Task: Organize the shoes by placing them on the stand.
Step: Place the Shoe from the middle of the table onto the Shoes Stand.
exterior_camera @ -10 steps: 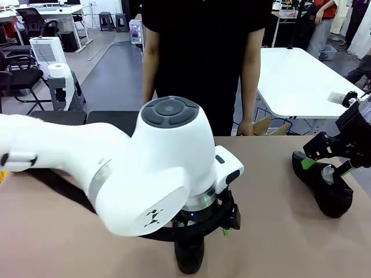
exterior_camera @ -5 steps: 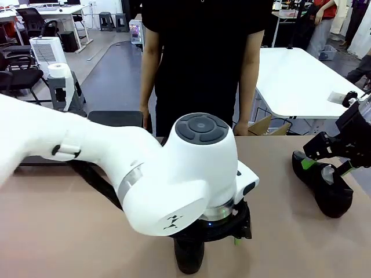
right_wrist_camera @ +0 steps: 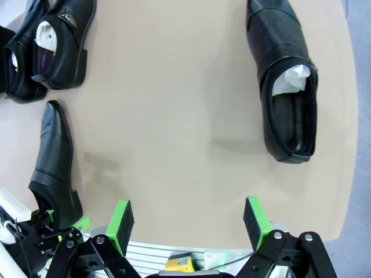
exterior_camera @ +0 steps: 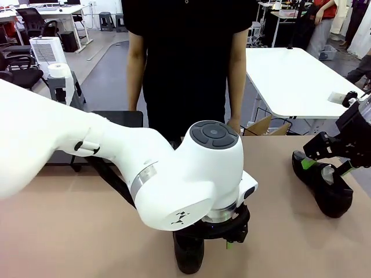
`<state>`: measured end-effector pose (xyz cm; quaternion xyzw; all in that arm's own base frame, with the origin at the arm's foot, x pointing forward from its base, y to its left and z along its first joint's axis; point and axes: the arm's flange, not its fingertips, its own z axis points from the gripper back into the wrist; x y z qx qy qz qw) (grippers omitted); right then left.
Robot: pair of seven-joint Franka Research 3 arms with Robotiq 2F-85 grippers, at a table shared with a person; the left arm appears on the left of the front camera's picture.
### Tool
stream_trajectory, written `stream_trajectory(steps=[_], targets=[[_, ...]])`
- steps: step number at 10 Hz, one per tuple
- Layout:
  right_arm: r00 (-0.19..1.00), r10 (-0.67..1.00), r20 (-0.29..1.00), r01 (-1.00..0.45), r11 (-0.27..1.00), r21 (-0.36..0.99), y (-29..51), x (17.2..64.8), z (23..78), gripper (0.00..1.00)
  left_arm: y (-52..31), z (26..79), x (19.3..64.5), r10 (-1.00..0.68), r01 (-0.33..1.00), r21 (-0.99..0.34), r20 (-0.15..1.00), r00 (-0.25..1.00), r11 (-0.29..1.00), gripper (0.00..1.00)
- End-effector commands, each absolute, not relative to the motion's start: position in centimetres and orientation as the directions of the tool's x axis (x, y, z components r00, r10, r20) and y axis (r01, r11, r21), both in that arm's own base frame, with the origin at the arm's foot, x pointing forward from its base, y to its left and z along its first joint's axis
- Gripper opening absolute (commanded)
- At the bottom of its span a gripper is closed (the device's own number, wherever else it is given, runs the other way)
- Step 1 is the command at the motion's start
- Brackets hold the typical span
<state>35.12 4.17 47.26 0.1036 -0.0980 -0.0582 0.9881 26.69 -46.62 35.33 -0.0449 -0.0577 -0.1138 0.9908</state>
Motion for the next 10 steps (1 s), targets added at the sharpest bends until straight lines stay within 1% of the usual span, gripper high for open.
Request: stream_trajectory(steps=[1,2,4,5,10], targets=[[0.975,-0.131,0.182,0.089,0.971,0.223,4.2,35.1,47.3,1.00,-47.9,35.0,26.8,-0.197,0.204,-0.041,0.134,0.971,0.978,0.46],[0.975,-0.131,0.182,0.089,0.971,0.223,4.2,35.1,47.3,1.00,-47.8,34.9,26.7,-0.193,0.201,-0.045,0.131,0.972,0.979,0.33],[0.975,-0.131,0.182,0.089,0.971,0.223,4.2,35.1,47.3,1.00,-47.8,35.0,26.8,-0.199,0.204,-0.018,0.146,0.969,0.979,0.02],[0.975,-0.131,0.182,0.089,0.971,0.223,4.2,35.1,47.3,1.00,-47.7,35.0,26.8,-0.202,0.204,-0.003,0.149,0.968,0.979,0.00],[0.975,-0.131,0.182,0.089,0.971,0.223,4.2,35.1,47.3,1.00,-46.5,34.3,27.1,-0.196,0.195,0.024,0.131,0.972,0.981,0.00]])
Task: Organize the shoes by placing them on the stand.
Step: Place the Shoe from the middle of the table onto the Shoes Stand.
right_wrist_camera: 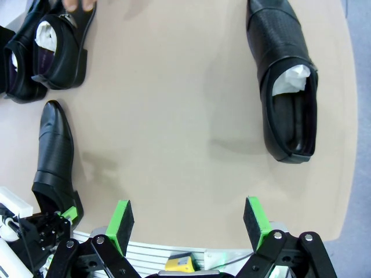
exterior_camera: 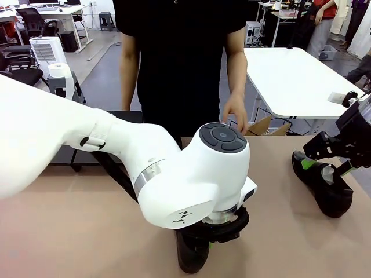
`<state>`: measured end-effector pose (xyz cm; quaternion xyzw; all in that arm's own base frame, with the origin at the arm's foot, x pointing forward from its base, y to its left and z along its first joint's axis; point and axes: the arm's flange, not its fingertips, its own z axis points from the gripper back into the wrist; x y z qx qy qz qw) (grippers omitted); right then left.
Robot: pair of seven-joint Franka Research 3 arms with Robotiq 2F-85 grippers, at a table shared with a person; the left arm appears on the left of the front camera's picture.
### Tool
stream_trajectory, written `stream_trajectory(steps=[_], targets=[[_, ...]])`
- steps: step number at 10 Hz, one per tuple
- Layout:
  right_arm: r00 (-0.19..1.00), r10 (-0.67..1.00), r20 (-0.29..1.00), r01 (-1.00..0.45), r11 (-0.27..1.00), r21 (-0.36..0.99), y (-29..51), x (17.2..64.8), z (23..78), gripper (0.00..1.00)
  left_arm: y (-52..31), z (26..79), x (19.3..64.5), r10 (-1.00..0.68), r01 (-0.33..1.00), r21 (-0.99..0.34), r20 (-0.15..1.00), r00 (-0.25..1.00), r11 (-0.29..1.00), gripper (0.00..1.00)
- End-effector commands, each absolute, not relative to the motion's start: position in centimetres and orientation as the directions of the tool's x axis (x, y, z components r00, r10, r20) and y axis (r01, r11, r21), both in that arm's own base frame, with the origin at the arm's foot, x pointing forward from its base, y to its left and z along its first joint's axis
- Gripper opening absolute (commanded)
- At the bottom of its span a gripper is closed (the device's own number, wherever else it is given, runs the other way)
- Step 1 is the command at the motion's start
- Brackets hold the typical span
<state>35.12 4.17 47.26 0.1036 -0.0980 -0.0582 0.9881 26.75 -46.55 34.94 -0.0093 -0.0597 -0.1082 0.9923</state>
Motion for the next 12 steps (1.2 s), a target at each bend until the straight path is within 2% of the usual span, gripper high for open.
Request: stream_trajectory(steps=[1,2,4,7,8,9,10,11,12], targets=[[0.975,-0.131,0.182,0.089,0.971,0.223,4.2,35.1,47.3,1.00,-45.9,35.6,26.4,-0.206,0.208,-0.003,0.126,0.970,0.978,0.00],[0.975,-0.131,0.182,0.089,0.971,0.223,4.2,35.1,47.3,1.00,-44.8,38.3,25.2,-0.207,0.212,-0.027,0.132,0.969,0.977,0.00],[0.975,-0.131,0.182,0.089,0.971,0.223,4.2,35.1,47.3,1.00,-40.5,43.8,22.1,-0.163,0.174,-0.033,0.218,0.962,0.984,0.00],[0.975,-0.131,0.182,0.089,0.971,0.223,4.2,35.1,47.3,1.00,-32.5,47.7,19.4,-0.121,0.113,0.057,0.159,0.980,0.992,0.00],[0.975,-0.131,0.182,0.089,0.971,0.223,4.2,35.1,47.3,1.00,-30.2,48.7,19.4,-0.089,0.075,0.069,0.239,0.967,0.995,0.00],[0.975,-0.131,0.182,0.089,0.971,0.223,4.2,35.1,47.3,1.00,-27.6,49.6,20.9,-0.090,0.068,0.072,0.379,0.921,0.995,0.00],[0.975,-0.131,0.182,0.089,0.971,0.223,4.2,35.1,47.3,1.00,-25.4,49.7,23.1,-0.087,0.066,0.064,0.448,0.890,0.996,0.00],[0.975,-0.131,0.182,0.089,0.971,0.223,4.2,35.1,47.3,1.00,-23.6,49.6,25.2,-0.087,0.027,0.118,0.539,0.838,0.993,0.00],[0.975,-0.131,0.182,0.089,0.971,0.223,4.2,35.1,47.3,1.00,-22.4,49.3,26.7,-0.099,0.013,0.155,0.562,0.821,0.988,0.00]])
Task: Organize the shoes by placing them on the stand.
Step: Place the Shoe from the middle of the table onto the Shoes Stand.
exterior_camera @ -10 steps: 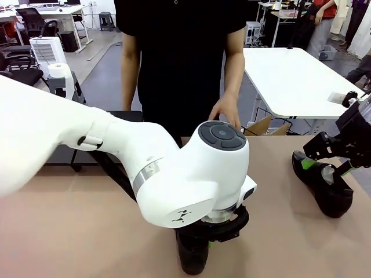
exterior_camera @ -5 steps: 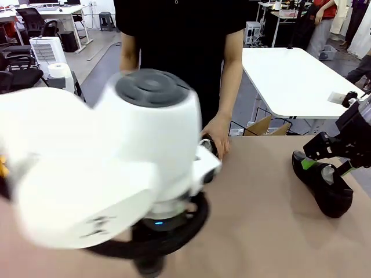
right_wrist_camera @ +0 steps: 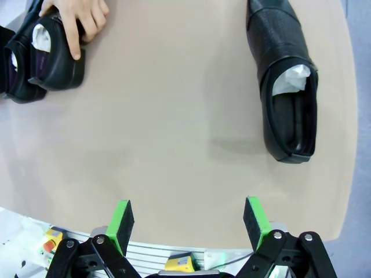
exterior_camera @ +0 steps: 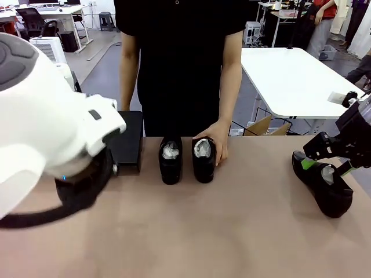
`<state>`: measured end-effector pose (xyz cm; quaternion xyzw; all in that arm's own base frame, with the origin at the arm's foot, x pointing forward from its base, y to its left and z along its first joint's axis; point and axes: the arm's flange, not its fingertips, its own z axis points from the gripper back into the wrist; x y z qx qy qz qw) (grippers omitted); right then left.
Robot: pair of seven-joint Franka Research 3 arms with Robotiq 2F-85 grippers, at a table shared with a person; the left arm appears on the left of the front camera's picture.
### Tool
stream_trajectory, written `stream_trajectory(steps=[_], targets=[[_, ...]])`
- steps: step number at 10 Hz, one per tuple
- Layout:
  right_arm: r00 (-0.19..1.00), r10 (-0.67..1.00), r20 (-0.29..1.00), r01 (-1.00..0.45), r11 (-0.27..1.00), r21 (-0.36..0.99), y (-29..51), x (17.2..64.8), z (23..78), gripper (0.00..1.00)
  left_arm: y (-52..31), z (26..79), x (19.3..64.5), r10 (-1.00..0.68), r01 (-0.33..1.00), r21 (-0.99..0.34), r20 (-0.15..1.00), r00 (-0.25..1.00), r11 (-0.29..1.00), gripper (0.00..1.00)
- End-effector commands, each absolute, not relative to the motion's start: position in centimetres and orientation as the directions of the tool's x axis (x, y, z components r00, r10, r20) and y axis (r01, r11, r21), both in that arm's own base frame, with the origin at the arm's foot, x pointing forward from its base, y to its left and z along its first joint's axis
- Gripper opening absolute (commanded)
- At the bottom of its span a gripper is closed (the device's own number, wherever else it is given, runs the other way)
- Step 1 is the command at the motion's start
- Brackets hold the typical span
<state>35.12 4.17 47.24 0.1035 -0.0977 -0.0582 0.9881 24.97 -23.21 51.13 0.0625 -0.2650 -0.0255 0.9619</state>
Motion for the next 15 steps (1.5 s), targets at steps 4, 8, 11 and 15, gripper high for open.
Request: stream_trajectory(steps=[4,8,11,15], targets=[[0.975,-0.131,0.182,0.089,0.971,0.223,4.2,35.1,47.3,1.00,-20.9,50.6,29.7,-0.075,-0.004,0.140,0.554,0.829,0.990,0.00],[0.975,-0.131,0.182,0.089,0.971,0.223,4.2,35.1,47.3,1.00,-19.6,50.0,33.1,-0.203,0.027,0.277,0.630,0.750,0.960,0.00],[0.975,-0.131,0.182,0.089,0.971,0.223,4.2,35.1,47.3,1.00,-18.0,49.1,41.2,-0.287,0.084,0.327,0.642,0.711,0.941,0.00],[0.975,-0.131,0.182,0.089,0.971,0.223,4.2,35.1,47.3,1.00,-18.5,44.4,47.4,-0.340,0.167,0.328,0.588,0.734,0.930,0.00]])
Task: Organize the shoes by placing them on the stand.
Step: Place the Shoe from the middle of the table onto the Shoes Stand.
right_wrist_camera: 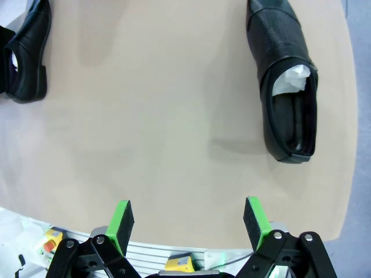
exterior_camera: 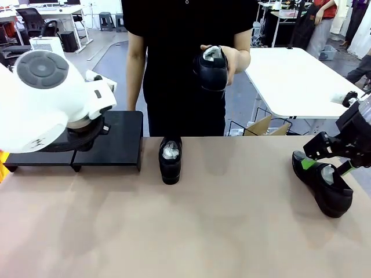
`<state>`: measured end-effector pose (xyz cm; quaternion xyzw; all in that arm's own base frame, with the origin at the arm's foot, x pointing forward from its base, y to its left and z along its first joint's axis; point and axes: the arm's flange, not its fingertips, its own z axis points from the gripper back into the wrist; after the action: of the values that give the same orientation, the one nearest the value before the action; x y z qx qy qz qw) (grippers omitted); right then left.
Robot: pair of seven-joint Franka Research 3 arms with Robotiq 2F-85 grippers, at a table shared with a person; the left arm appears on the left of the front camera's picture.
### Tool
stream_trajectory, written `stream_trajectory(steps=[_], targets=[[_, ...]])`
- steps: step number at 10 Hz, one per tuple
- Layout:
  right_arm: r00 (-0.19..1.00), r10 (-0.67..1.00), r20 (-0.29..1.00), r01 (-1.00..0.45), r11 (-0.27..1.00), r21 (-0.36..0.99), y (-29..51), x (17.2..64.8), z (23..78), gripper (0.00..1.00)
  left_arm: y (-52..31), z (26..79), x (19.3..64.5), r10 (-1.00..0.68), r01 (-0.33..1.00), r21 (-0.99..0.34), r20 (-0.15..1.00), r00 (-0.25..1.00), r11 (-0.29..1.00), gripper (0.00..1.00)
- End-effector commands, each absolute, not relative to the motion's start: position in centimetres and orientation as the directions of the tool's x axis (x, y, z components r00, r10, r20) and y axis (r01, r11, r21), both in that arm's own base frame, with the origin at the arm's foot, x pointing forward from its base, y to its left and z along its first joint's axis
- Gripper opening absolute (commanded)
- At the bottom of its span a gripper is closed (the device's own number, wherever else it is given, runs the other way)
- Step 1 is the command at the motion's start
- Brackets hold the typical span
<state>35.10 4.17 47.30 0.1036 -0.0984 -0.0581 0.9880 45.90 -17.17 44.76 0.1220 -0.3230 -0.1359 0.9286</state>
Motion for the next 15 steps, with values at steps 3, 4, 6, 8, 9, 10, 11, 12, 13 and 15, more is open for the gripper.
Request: stream_trajectory(steps=[3,4,6,8,9,10,11,12,13,15], targets=[[0.975,-0.131,0.182,0.089,0.971,0.223,4.2,35.1,47.3,1.00,-18.6,42.3,48.2,-0.311,0.152,0.304,0.592,0.744,0.940,0.00],[0.975,-0.131,0.182,0.089,0.971,0.223,4.2,35.1,47.3,1.00,-18.3,42.0,48.2,-0.296,0.144,0.291,0.590,0.751,0.946,0.00],[0.975,-0.131,0.182,0.089,0.971,0.223,4.2,35.1,47.3,1.00,-17.4,41.1,48.3,-0.251,0.116,0.259,0.580,0.775,0.959,0.00],[0.975,-0.131,0.182,0.089,0.971,0.223,4.2,35.1,47.3,1.00,-16.9,40.1,48.7,-0.242,0.100,0.267,0.577,0.780,0.959,0.00],[0.975,-0.131,0.182,0.089,0.971,0.223,4.2,35.1,47.3,1.00,-16.5,40.1,48.9,-0.235,0.090,0.266,0.584,0.777,0.960,0.00],[0.975,-0.131,0.182,0.089,0.971,0.223,4.2,35.1,47.3,1.00,-16.2,40.2,49.1,-0.235,0.086,0.271,0.588,0.774,0.959,0.00],[0.975,-0.131,0.182,0.089,0.971,0.223,4.2,35.1,47.3,1.00,-16.0,40.2,49.3,-0.234,0.084,0.273,0.584,0.777,0.958,0.00],[0.975,-0.131,0.182,0.089,0.971,0.223,4.2,35.1,47.3,1.00,-16.0,40.2,49.4,-0.237,0.089,0.273,0.580,0.779,0.958,0.00],[0.975,-0.131,0.182,0.089,0.971,0.223,4.2,35.1,47.3,1.00,-15.9,40.0,49.6,-0.236,0.091,0.267,0.580,0.780,0.959,0.00],[0.975,-0.131,0.182,0.089,0.971,0.223,4.2,35.1,47.3,1.00,-15.9,39.4,49.9,-0.245,0.114,0.253,0.578,0.778,0.961,0.00]])
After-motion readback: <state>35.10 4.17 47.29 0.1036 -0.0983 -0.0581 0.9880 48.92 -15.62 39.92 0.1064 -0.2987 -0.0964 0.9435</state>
